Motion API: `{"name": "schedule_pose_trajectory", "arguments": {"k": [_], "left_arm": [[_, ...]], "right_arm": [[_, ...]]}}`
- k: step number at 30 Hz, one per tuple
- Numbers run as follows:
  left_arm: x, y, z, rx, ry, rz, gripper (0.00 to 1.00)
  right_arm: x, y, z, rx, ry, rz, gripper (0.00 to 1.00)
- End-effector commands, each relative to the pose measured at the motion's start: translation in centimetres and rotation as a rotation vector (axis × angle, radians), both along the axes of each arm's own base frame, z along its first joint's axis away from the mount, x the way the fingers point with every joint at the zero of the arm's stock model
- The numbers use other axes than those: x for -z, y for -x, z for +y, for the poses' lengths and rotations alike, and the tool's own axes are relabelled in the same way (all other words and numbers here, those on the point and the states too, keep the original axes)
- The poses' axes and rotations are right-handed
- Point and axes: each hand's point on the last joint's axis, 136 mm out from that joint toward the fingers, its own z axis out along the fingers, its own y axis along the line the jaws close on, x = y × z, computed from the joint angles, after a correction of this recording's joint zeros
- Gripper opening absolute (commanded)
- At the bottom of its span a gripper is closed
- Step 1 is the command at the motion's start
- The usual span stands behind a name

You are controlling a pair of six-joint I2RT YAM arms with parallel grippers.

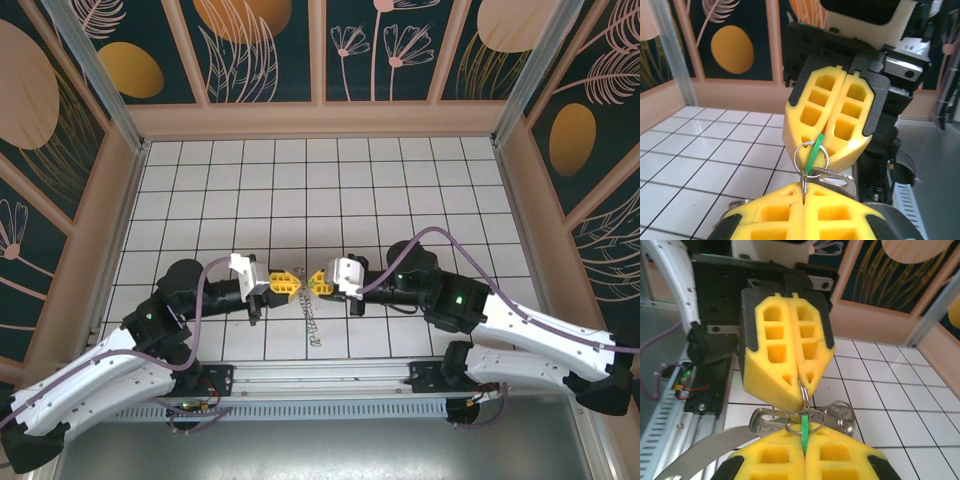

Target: Put the keys on the keyring

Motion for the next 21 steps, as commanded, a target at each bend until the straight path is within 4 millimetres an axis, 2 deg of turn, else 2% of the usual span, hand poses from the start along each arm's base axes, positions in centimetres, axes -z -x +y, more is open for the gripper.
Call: {"name": "schedule_pose_trajectory", "arguments": {"k": [1, 8, 9, 11, 14, 17, 21], "left_arm": [[-0.3, -1.6, 0.5, -0.098, -0.008, -0.025, 0.0], [0.5, -2.9, 1.0, -0.178, -0.016, -0.01, 0.0], [0.7, -3.0, 1.0, -0.186, -0.018, -0.004, 0.03], [1.1, -3.6, 1.2, -0.221, -0.021, 0.012, 0.17], [1.4, -4.6, 1.8, -0.292, -0.015, 0.028, 0.32], [1.9, -5.5, 2.4, -0.357, -0.006, 0.05, 0.39], [2.5, -6.8, 3.8, -0.468, 0.03, 0.08, 0.4]], "right_arm": [[-1.7, -2.0, 0.0, 0.087, -0.023, -0.002, 0.0], [-0.5, -4.2, 0.2, 0.145, 0.019, 0.055, 0.0], [-0.5, -4.4, 0.2, 0.15, 0.02, 0.059, 0.0], [-0.2, -5.2, 0.3, 0.17, 0.03, 0.075, 0.0], [0.1, -6.4, 0.4, 0.199, 0.043, 0.1, 0.0], [0.6, -8.0, 0.2, 0.229, 0.051, 0.137, 0.0], [1.7, -10.7, 0.2, 0.279, 0.065, 0.19, 0.0]]}}
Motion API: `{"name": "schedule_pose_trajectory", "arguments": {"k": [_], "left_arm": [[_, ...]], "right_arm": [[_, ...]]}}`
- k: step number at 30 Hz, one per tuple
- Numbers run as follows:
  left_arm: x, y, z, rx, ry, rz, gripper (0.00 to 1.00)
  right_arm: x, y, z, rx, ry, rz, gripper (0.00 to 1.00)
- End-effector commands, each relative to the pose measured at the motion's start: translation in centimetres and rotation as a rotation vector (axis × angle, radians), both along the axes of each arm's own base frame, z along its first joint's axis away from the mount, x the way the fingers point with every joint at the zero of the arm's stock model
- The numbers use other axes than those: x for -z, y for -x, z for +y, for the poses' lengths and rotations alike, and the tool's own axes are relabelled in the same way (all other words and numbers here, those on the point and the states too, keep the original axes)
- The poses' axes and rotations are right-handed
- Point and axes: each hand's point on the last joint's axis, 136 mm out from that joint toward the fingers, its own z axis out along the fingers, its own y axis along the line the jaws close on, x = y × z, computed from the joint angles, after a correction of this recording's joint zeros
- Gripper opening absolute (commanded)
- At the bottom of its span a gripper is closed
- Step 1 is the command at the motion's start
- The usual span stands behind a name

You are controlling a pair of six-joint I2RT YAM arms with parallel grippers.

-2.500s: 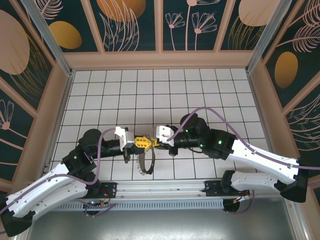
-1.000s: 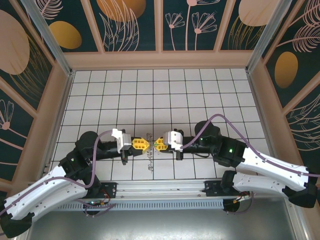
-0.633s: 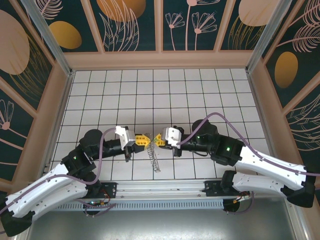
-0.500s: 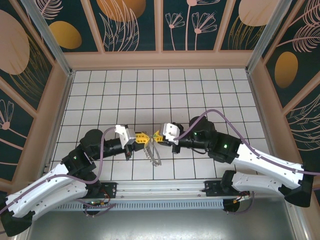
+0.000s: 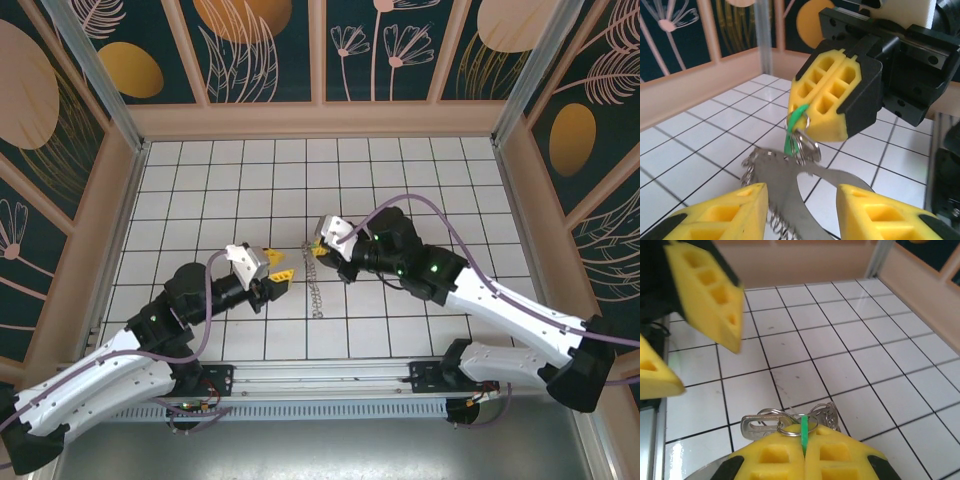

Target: Put the keys on the keyring

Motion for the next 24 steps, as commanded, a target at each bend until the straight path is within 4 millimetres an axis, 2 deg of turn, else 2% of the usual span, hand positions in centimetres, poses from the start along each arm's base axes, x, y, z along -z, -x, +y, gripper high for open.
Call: {"name": "schedule_pose_trajectory", "arguments": {"k": [1, 7, 13, 15, 20, 24], "left_arm": [[-0.3, -1.6, 1.7, -0.141, 0.079, 0.01, 0.4], [0.5, -2.7, 3.6, -0.264, 0.147, 0.034, 0.4], [1.4, -2.7, 3.5, -0.261, 0.168, 0.041, 0.42], [1.8, -2.9, 3.5, -0.27, 0.162, 0.044, 0.42], [1.8, -2.9, 3.8, -0.281, 0.162, 0.034, 0.43], [1.6, -2.8, 3.9, -0.279, 0.163, 0.026, 0.43]], "right_arm": [[-1.6, -2.1, 0.4, 0.034, -0.06, 0.036, 0.0], [-0.6, -8.6, 2.1, 0.122, -0.059, 0.098, 0.0], [1.6, -15.8, 4.3, 0.195, -0.073, 0.137, 0.0], [2.6, -17.5, 4.8, 0.22, -0.08, 0.135, 0.0], [6.6, -19.5, 5.0, 0.261, -0.076, 0.206, 0.0], [8.7, -18.1, 4.0, 0.276, -0.087, 0.249, 0.0]]}}
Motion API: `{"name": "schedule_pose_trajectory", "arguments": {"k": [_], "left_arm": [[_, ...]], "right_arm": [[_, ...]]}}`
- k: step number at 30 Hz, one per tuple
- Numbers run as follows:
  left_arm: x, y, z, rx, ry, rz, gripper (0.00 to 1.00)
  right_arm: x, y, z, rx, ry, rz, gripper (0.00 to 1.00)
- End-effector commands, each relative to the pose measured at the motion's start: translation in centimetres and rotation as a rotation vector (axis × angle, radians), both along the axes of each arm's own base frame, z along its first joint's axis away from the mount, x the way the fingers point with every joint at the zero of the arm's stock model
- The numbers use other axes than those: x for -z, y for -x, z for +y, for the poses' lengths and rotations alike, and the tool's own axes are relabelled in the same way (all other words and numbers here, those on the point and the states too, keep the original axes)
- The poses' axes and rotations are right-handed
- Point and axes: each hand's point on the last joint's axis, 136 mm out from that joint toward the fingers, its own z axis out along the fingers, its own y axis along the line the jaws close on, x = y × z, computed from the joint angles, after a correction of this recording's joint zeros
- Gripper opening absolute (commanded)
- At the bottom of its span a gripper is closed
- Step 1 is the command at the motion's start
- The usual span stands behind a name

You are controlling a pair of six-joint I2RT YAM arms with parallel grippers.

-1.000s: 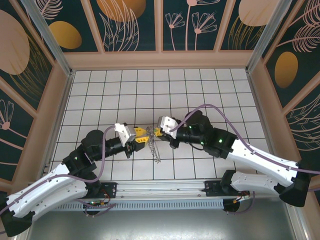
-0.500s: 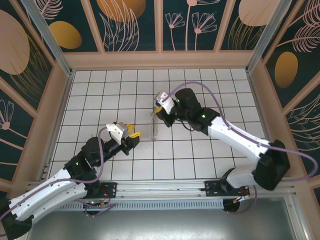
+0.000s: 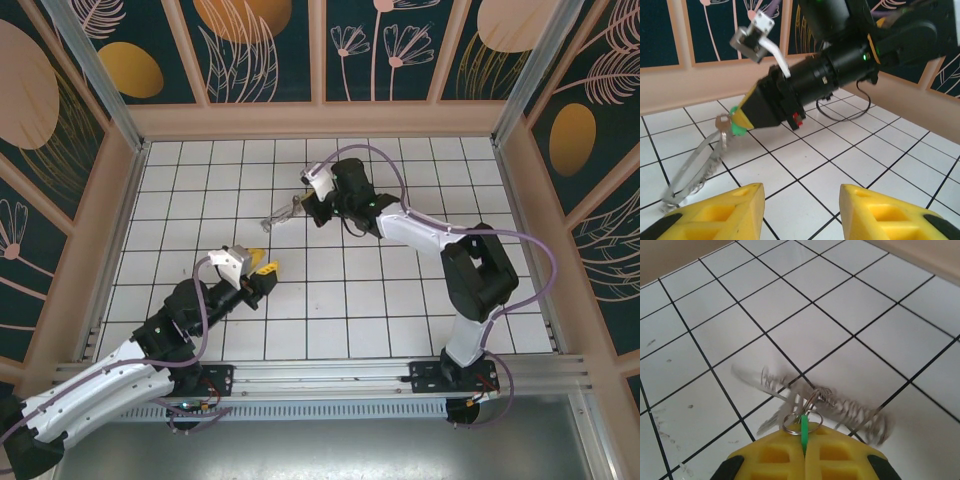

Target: Put the keys on the keyring

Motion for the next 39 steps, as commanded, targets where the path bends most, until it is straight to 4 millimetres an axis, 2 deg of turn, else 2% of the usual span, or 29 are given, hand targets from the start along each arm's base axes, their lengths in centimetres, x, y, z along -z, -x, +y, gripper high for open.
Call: {"name": "schedule_pose_trajectory", "arguments": {"k": [1, 10, 12, 14, 20, 23, 24, 25, 26, 29, 30, 31, 32, 36, 37, 39], "left_arm": [[-1.2, -0.2, 0.4, -0.023, 0.044, -0.029, 0.43], [-0.7, -0.4, 0.4, -0.034, 0.032, -0.019, 0.44], [-0.5, -0.5, 0.4, -0.036, 0.031, -0.013, 0.44], [-0.3, -0.6, 0.2, -0.039, 0.028, -0.002, 0.45], [0.9, -1.2, -0.7, -0.035, 0.003, 0.059, 0.5], [1.1, -1.4, -1.1, -0.031, -0.002, 0.082, 0.54], [1.2, -1.6, -1.2, -0.039, -0.003, 0.091, 0.62], [1.3, -1.8, -1.1, -0.049, -0.005, 0.1, 0.83], [1.3, -2.0, -1.1, -0.061, -0.006, 0.107, 0.98], [1.2, -2.9, -0.1, -0.145, 0.003, 0.126, 0.99], [1.4, -3.4, 0.6, -0.197, 0.006, 0.131, 0.99], [1.5, -3.9, 1.5, -0.256, 0.01, 0.133, 0.99], [1.6, -4.2, 2.2, -0.304, 0.011, 0.13, 0.99], [2.2, -5.7, 5.2, -0.465, 0.021, 0.086, 0.99], [2.3, -6.2, 6.0, -0.503, 0.019, 0.075, 0.99], [3.0, -7.5, 8.6, -0.608, 0.024, 0.057, 0.99]], "right_arm": [[-1.3, 0.8, -0.3, 0.017, -0.091, -0.015, 0.0], [5.2, 7.4, -4.0, 0.02, -0.092, 0.174, 0.0], [6.2, 8.5, -4.6, 0.025, -0.097, 0.202, 0.0], [6.6, 9.2, -5.2, 0.038, -0.107, 0.214, 0.01], [6.7, 9.7, -6.8, 0.095, -0.116, 0.2, 0.14], [6.1, 9.5, -7.7, 0.13, -0.132, 0.181, 0.23], [5.8, 9.5, -8.1, 0.144, -0.139, 0.172, 0.25], [5.5, 9.5, -8.5, 0.154, -0.145, 0.161, 0.28], [5.2, 9.4, -8.8, 0.167, -0.148, 0.149, 0.31], [2.8, 9.2, -10.1, 0.217, -0.165, 0.067, 0.51], [1.5, 9.1, -10.7, 0.24, -0.182, 0.02, 0.66], [0.1, 9.0, -11.5, 0.269, -0.199, -0.033, 0.89], [-1.1, 8.9, -12.4, 0.299, -0.216, -0.082, 0.99], [-5.2, 7.9, -17.9, 0.509, -0.287, -0.264, 0.99], [-5.8, 7.8, -19.1, 0.549, -0.3, -0.295, 0.99], [-6.2, 7.2, -22.8, 0.683, -0.32, -0.36, 0.99]]}}
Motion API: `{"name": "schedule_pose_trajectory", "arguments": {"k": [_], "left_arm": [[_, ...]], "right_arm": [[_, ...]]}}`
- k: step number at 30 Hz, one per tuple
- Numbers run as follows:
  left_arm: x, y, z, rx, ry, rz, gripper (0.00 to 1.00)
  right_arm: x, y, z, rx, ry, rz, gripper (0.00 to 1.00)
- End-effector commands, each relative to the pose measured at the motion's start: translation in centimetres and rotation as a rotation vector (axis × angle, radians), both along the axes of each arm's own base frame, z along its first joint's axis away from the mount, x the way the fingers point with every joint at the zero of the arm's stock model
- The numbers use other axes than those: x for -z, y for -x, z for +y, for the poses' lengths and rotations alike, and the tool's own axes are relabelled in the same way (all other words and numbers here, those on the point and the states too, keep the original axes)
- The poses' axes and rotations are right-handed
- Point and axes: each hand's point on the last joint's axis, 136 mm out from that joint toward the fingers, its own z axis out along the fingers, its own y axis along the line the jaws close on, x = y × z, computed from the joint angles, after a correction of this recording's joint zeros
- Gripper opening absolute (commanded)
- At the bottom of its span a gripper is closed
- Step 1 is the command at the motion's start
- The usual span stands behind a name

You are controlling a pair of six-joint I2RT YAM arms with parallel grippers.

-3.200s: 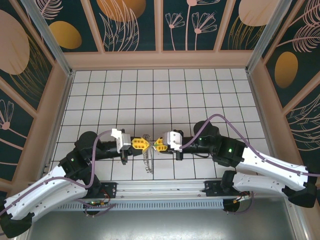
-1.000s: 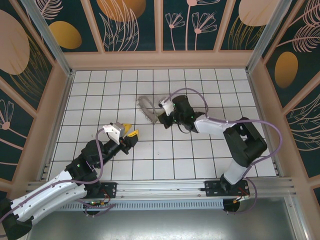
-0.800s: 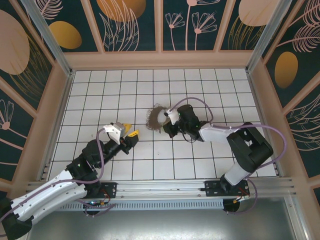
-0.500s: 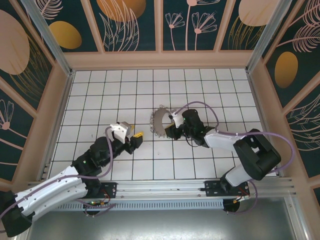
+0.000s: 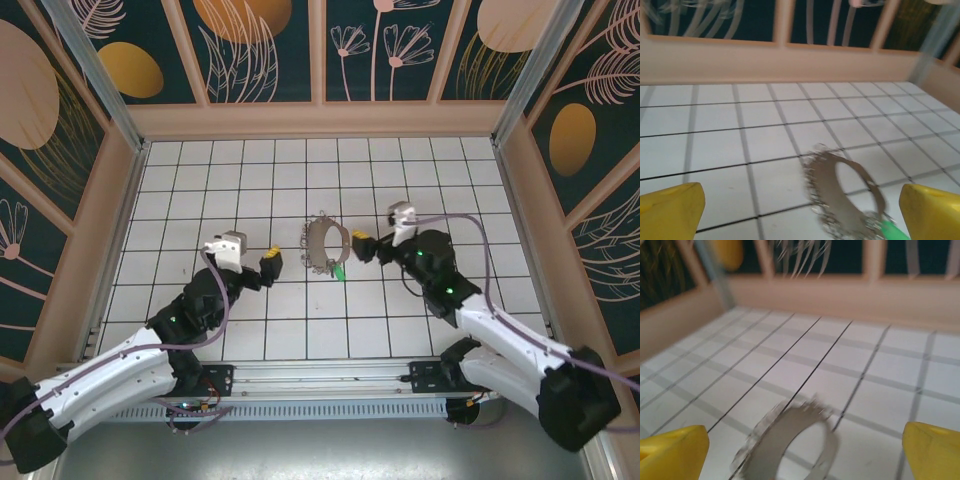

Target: Put the keys on the keyring

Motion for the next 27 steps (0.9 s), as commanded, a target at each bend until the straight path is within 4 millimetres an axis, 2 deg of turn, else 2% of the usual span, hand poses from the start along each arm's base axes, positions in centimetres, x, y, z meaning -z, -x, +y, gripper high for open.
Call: {"name": "schedule_pose_trajectory", "arguments": {"k": [1, 3, 6, 8, 10, 13, 16, 21, 24, 27], "left_arm": [[0.1, -2.2, 5.0, -0.226, 0.023, -0.064, 0.99], [0.6, -3.6, 7.9, -0.315, 0.061, -0.077, 0.99], [1.4, -5.2, 11.7, -0.453, 0.056, -0.068, 0.99], [2.1, -6.2, 13.3, -0.509, 0.042, -0.039, 0.99], [2.6, -6.9, 14.0, -0.532, 0.018, -0.018, 0.99], [2.4, -7.5, 15.2, -0.595, -0.036, -0.034, 0.99], [2.4, -7.7, 17.5, -0.67, -0.047, -0.058, 0.99], [4.2, -7.5, 21.1, -0.764, -0.039, -0.081, 0.99], [5.1, -8.3, 21.2, -0.734, -0.056, -0.095, 0.99], [5.4, -9.9, 20.0, -0.649, -0.089, -0.119, 0.99]], "right_arm": [[-0.6, -1.7, -6.4, 0.279, -0.028, -0.075, 0.99], [-0.4, -2.3, -9.4, 0.381, -0.054, -0.091, 0.99], [0.5, -2.7, -12.9, 0.501, -0.055, -0.13, 0.99], [1.6, -3.0, -14.6, 0.56, -0.038, -0.139, 0.99], [2.9, -3.5, -16.1, 0.606, -0.018, -0.129, 0.99], [4.5, -3.8, -16.1, 0.58, 0.055, -0.159, 0.99], [5.4, -4.4, -16.3, 0.584, 0.097, -0.19, 0.99], [7.2, -5.8, -16.6, 0.583, 0.11, -0.176, 0.99], [7.8, -6.2, -17.9, 0.615, 0.07, -0.145, 0.99], [8.7, -6.6, -19.2, 0.652, 0.023, -0.127, 0.99]]}}
